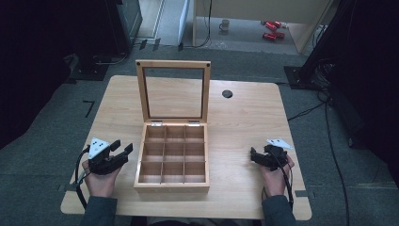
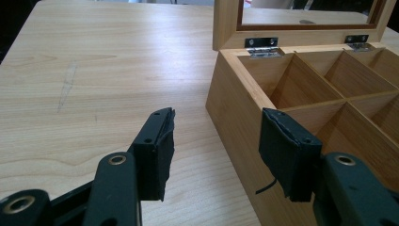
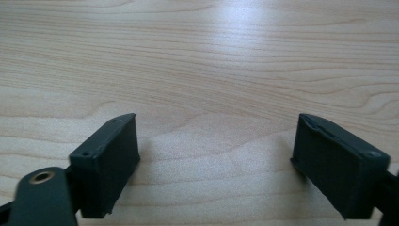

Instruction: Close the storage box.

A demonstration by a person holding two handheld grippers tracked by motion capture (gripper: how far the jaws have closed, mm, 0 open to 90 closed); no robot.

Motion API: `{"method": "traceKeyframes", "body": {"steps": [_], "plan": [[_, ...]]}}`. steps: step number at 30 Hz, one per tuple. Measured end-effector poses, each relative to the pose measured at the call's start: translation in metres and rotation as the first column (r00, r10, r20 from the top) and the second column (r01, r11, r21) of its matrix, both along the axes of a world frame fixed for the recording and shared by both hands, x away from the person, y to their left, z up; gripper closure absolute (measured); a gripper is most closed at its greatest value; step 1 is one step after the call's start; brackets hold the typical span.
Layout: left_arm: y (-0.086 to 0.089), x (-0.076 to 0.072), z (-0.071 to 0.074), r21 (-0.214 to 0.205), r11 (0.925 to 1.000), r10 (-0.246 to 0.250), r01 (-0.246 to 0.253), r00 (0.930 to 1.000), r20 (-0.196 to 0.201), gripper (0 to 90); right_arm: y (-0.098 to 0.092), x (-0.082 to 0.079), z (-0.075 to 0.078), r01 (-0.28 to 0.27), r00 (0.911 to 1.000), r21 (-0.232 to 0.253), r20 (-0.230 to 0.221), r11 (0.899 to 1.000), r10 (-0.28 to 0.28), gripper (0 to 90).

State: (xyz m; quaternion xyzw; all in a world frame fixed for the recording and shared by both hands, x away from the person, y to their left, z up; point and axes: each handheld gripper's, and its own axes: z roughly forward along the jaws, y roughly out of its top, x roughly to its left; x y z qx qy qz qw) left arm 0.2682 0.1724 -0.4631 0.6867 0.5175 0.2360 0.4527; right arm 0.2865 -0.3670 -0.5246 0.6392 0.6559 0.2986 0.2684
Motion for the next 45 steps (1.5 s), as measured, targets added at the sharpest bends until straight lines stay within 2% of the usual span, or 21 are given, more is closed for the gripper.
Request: {"method": "traceKeyframes", "body": {"steps": [1, 2, 5, 8, 9, 13, 16, 17, 20, 21, 24, 26, 29, 36, 37, 38, 39, 42, 45], "plan": [[0.000, 0.000, 0.000, -0.002, 1.0000, -0.002, 0.002, 1.0000, -0.005, 46.0, 0.000, -0.001, 0.002, 0.004, 1.0000, 0.002, -0.002, 1.000, -0.004, 27.0], [0.001, 0.000, 0.001, -0.003, 1.0000, -0.003, 0.003, 1.0000, -0.007, 46.1, 0.001, -0.003, 0.004, 0.002, 1.0000, 0.000, 0.000, 1.000, -0.002, 31.3], [0.002, 0.001, 0.002, -0.014, 0.9999, -0.011, 0.010, 0.9997, -0.020, 46.3, 0.004, -0.005, 0.009, -0.028, 0.9996, 0.015, 0.006, 0.999, 0.028, 32.1], [0.002, 0.002, 0.004, -0.019, 0.9997, -0.013, 0.012, 0.9996, -0.023, 46.6, 0.007, -0.007, 0.014, -0.040, 0.9991, 0.017, 0.018, 0.999, 0.039, 30.9], [0.002, 0.002, 0.005, -0.022, 0.9997, -0.016, 0.015, 0.9996, -0.025, 47.5, 0.008, -0.008, 0.019, -0.070, 0.9972, 0.041, 0.030, 0.997, 0.069, 29.7], [0.002, 0.002, 0.009, -0.026, 0.9992, -0.030, 0.030, 0.9993, -0.023, 48.4, 0.011, -0.010, 0.026, -0.107, 0.9935, 0.052, 0.044, 0.993, 0.104, 29.5], [0.003, 0.003, 0.010, -0.029, 0.9991, -0.031, 0.030, 0.9991, -0.028, 48.7, 0.015, -0.010, 0.032, -0.129, 0.9909, 0.045, 0.043, 0.991, 0.127, 29.4], [0.004, 0.005, 0.012, -0.039, 0.9988, -0.030, 0.029, 0.9990, -0.034, 48.5, 0.019, -0.009, 0.037, -0.138, 0.9896, 0.021, 0.042, 0.990, 0.137, 29.2], [0.005, 0.006, 0.013, -0.049, 0.9982, -0.036, 0.034, 0.9986, -0.039, 48.4, 0.023, -0.009, 0.043, -0.153, 0.9871, 0.005, 0.049, 0.988, 0.152, 28.8], [0.006, 0.007, 0.015, -0.047, 0.9980, -0.044, 0.042, 0.9982, -0.040, 48.0, 0.027, -0.008, 0.049, -0.172, 0.9836, -0.006, 0.054, 0.985, 0.172, 28.7], [0.006, 0.008, 0.017, -0.049, 0.9974, -0.054, 0.053, 0.9978, -0.037, 46.8, 0.031, -0.007, 0.054, -0.178, 0.9819, -0.011, 0.063, 0.984, 0.179, 28.4], [0.006, 0.009, 0.018, -0.045, 0.9975, -0.056, 0.054, 0.9977, -0.038, 42.5, 0.035, -0.007, 0.058, -0.189, 0.9795, -0.007, 0.070, 0.982, 0.189, 27.6], [0.006, 0.011, 0.022, -0.037, 0.9980, -0.052, 0.051, 0.9978, -0.041, 40.8, 0.041, -0.004, 0.067, -0.181, 0.9789, -0.018, 0.093, 0.983, 0.182, 23.3], [0.007, 0.014, 0.028, -0.028, 0.9979, -0.058, 0.057, 0.9978, -0.031, 38.3, 0.050, 0.002, 0.079, -0.203, 0.9743, -0.019, 0.095, 0.979, 0.204, 18.4], [0.006, 0.016, 0.030, -0.022, 0.9972, -0.072, 0.071, 0.9970, -0.031, 37.5, 0.053, 0.003, 0.083, -0.219, 0.9709, -0.027, 0.094, 0.975, 0.220, 20.0], [0.006, 0.016, 0.030, -0.022, 0.9972, -0.072, 0.071, 0.9970, -0.031, 36.6, 0.053, 0.003, 0.083, -0.219, 0.9709, -0.027, 0.094, 0.975, 0.220, 20.0], [0.006, 0.016, 0.033, -0.019, 0.9962, -0.086, 0.086, 0.9961, -0.021, 36.2, 0.057, 0.005, 0.086, -0.214, 0.9723, -0.038, 0.087, 0.976, 0.217, 24.2], [0.006, 0.018, 0.036, -0.017, 0.9952, -0.097, 0.096, 0.9952, -0.017, 35.3, 0.061, 0.006, 0.089, -0.223, 0.9700, -0.038, 0.091, 0.974, 0.225, 25.3], [0.006, 0.021, 0.040, -0.006, 0.9931, -0.117, 0.117, 0.9930, -0.014, 34.0, 0.070, 0.010, 0.094, -0.250, 0.9627, -0.039, 0.097, 0.967, 0.253, 25.4]]}}
